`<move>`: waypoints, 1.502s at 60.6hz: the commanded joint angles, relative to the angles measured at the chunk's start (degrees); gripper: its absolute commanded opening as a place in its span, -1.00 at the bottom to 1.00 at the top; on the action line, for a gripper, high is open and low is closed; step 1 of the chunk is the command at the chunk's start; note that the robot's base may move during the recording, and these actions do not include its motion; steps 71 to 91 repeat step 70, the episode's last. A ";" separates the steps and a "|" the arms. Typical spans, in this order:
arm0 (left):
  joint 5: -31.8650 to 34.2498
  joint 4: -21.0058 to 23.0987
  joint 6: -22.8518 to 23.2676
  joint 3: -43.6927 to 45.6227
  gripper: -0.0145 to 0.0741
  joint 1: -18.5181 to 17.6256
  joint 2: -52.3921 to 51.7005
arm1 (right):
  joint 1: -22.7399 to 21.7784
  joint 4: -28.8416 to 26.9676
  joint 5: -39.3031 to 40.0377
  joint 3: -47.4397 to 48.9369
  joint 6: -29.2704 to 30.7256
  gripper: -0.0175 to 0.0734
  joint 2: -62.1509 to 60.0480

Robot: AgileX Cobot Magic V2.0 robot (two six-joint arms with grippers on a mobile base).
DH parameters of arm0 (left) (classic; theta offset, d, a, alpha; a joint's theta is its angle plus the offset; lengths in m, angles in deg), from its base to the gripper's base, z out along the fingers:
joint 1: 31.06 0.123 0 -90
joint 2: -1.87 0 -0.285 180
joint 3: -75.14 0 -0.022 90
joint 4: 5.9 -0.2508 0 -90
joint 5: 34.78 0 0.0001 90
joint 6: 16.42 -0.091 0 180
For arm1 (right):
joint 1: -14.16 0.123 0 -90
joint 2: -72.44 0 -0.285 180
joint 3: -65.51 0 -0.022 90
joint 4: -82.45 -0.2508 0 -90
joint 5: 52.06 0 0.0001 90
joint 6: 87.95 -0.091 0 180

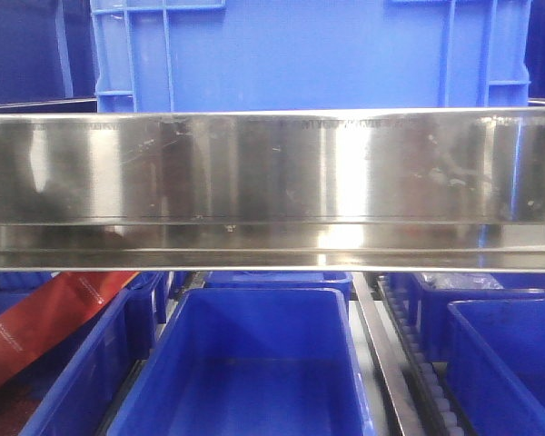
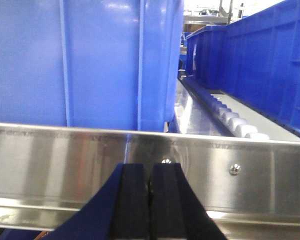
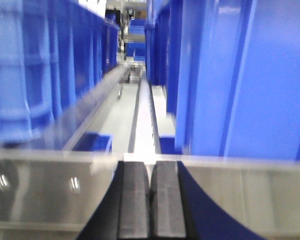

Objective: Place cylindrical capacitor in blue bin on shelf

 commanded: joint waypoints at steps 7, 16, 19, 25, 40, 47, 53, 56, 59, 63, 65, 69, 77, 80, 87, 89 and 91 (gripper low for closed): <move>0.69 -0.08 0.39 0.12 -0.92 -0.35 -0.29 | -1.12 0.09 5.91 -4.81 0.14 -0.97 -0.31; 0.69 -0.08 0.39 0.12 -0.92 -0.35 -0.29 | -1.12 -0.20 5.77 -4.81 0.14 -0.97 -0.31; 0.69 -0.08 0.39 0.12 -0.92 -0.35 -0.29 | -1.12 -0.20 5.77 -4.81 0.14 -0.97 -0.31; 0.69 -0.08 0.39 0.12 -0.92 -0.35 -0.29 | -1.12 -0.20 5.77 -4.81 0.14 -0.97 -0.31; 0.69 -0.08 0.39 0.12 -0.92 -0.35 -0.29 | -1.12 -0.20 5.77 -4.81 0.14 -0.97 -0.31; 0.69 -0.08 0.39 0.12 -0.92 -0.35 -0.29 | -1.12 -0.20 5.77 -4.81 0.14 -0.97 -0.31; 0.69 -0.08 0.39 0.12 -0.92 -0.35 -0.29 | -1.12 -0.20 5.77 -4.81 0.14 -0.97 -0.31; 0.69 -0.08 0.39 0.12 -0.92 -0.35 -0.29 | -1.12 -0.20 5.77 -4.81 0.14 -0.97 -0.31; 0.69 -0.08 0.39 0.12 -0.92 -0.35 -0.29 | -1.12 -0.20 5.77 -4.81 0.14 -0.97 -0.31; 0.69 -0.08 0.39 0.12 -0.92 -0.35 -0.29 | -1.12 -0.20 5.77 -4.81 0.14 -0.97 -0.31; 0.69 -0.08 0.39 0.12 -0.92 -0.35 -0.29 | -1.12 -0.20 5.77 -4.81 0.14 -0.97 -0.31; 0.69 -0.08 0.39 0.12 -0.92 -0.35 -0.29 | -1.12 -0.20 5.77 -4.81 0.14 -0.97 -0.31; 0.69 -0.08 0.39 0.12 -0.92 -0.35 -0.29 | -1.12 -0.20 5.77 -4.81 0.14 -0.97 -0.31; 0.69 -0.08 0.39 0.12 -0.92 -0.35 -0.29 | -1.12 -0.20 5.77 -4.81 0.14 -0.97 -0.31; 0.69 -0.08 0.39 0.12 -0.92 -0.35 -0.29 | -1.12 -0.20 5.77 -4.81 0.14 -0.97 -0.31; 0.69 -0.08 0.39 0.12 -0.92 -0.35 -0.29 | -1.12 -0.20 5.77 -4.81 0.14 -0.97 -0.31; 0.69 -0.08 0.39 0.12 -0.92 -0.35 -0.29 | -1.12 -0.20 5.77 -4.81 0.14 -0.97 -0.31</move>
